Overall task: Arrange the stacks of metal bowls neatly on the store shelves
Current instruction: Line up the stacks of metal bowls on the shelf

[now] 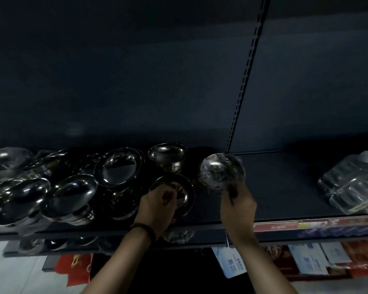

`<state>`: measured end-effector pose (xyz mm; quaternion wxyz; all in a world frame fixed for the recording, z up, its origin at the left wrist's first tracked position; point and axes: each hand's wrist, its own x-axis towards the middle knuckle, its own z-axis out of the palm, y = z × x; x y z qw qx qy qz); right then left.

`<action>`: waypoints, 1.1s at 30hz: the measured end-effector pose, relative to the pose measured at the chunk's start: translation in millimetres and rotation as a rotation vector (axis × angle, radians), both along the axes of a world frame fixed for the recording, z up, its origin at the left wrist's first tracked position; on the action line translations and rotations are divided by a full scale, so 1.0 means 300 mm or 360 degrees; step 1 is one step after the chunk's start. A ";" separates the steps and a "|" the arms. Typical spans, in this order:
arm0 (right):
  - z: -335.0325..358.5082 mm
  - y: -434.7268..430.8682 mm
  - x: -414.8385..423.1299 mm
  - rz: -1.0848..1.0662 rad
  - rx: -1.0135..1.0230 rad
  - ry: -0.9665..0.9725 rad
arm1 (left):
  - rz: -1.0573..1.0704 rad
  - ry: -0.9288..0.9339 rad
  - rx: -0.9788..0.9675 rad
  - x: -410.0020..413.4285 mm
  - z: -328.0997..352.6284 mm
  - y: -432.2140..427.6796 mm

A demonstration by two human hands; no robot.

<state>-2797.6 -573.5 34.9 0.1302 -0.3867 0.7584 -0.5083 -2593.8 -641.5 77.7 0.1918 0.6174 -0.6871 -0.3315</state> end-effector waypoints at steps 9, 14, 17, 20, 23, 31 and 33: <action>-0.039 -0.068 0.223 0.0440 0.0762 -0.0341 | 0.0179 -0.0160 0.0356 0.229 -0.203 -0.007; -0.039 -0.107 0.238 0.0461 0.0822 -0.0166 | 0.0152 0.0105 0.0565 0.179 -0.226 -0.029; -0.020 -0.130 0.229 0.0469 0.0914 0.0193 | 0.0188 0.0324 0.0683 0.167 -0.237 -0.040; 0.046 -0.200 0.227 0.0395 0.0699 0.0536 | 0.0238 0.0523 0.0751 0.174 -0.259 -0.043; 0.127 -0.315 0.240 0.0561 0.0578 0.0741 | 0.0282 0.0615 0.0788 0.183 -0.271 -0.037; 0.148 -0.474 0.248 0.0822 0.1046 0.0985 | 0.0450 0.1003 0.1173 0.189 -0.205 -0.003; 0.139 -0.472 0.252 0.0795 0.1024 0.1025 | 0.0476 0.1036 0.1182 0.184 -0.199 -0.006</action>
